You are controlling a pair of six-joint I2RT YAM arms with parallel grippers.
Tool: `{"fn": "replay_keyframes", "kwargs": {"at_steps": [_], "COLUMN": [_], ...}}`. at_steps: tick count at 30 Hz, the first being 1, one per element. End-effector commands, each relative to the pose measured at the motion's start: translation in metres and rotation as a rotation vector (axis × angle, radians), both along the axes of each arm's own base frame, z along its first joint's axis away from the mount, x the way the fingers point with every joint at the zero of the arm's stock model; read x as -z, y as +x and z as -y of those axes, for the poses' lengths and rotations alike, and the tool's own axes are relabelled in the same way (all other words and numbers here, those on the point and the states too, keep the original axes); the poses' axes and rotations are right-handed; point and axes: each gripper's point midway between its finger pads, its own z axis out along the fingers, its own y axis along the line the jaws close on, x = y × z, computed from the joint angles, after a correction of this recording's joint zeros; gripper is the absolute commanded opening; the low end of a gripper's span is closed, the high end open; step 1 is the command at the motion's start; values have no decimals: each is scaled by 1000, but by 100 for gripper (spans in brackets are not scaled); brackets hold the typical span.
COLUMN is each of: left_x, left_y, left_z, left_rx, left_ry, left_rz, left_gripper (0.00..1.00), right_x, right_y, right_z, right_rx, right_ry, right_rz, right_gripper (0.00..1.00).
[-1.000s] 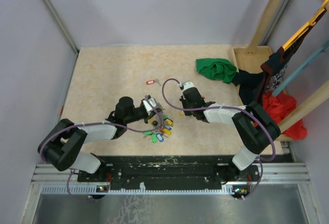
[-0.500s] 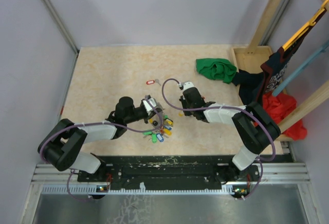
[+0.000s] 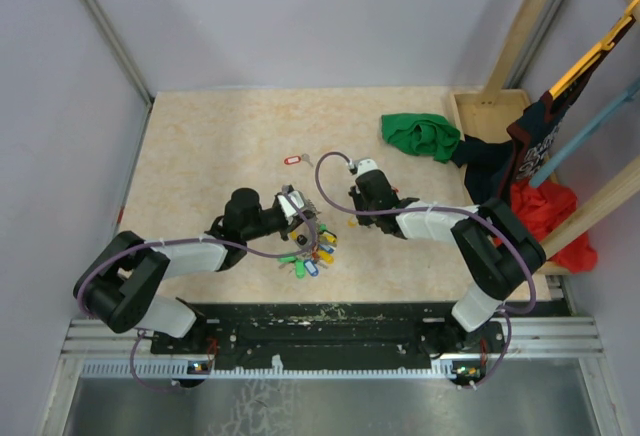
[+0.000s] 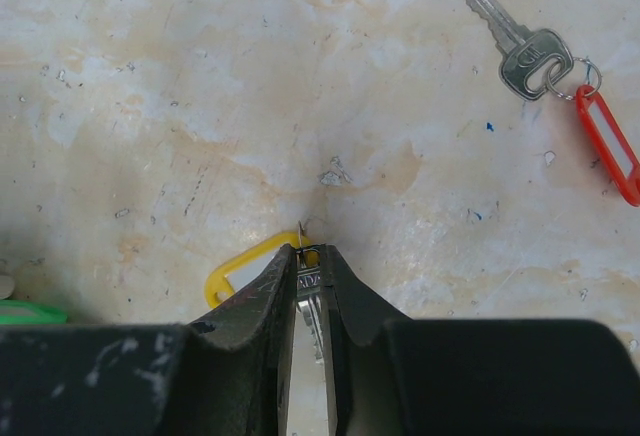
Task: Put the keys on the keyring
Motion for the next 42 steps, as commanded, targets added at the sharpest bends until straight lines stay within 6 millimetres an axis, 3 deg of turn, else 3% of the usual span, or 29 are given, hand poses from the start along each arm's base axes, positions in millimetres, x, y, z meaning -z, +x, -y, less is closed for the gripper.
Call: {"fn": "replay_keyframes", "kwargs": {"at_steps": [1,18,20,29,36,37,42], "left_x": [-16,-16,-16,-16,-16,-16,-16], "left_y": [4,4,4,5,5,4,4], "left_z": [5,5,5,6,6,6,5], "left_rx": [12,11,11,12,12,11,11], "left_ry": [-42,-43,-42,-41,-43,-42,-43], "left_rz": [37,39,38,37,38,36,35], "left_gripper": [0,0,0,0,0,0,0], "right_x": [-19,-21,-9,-2,-9,-23,-33], "right_y": [15,18,17,8,6,7,7], "right_z": [-16,-17,-15,-17,-16,-18,-21], "right_rx": [31,79,80,52,47,45,36], "right_ry": [69,58,28,-2,-6,16,44], "right_rz": [47,58,34,2,7,34,49], "right_gripper": [16,15,14,13,15,15,16]}}
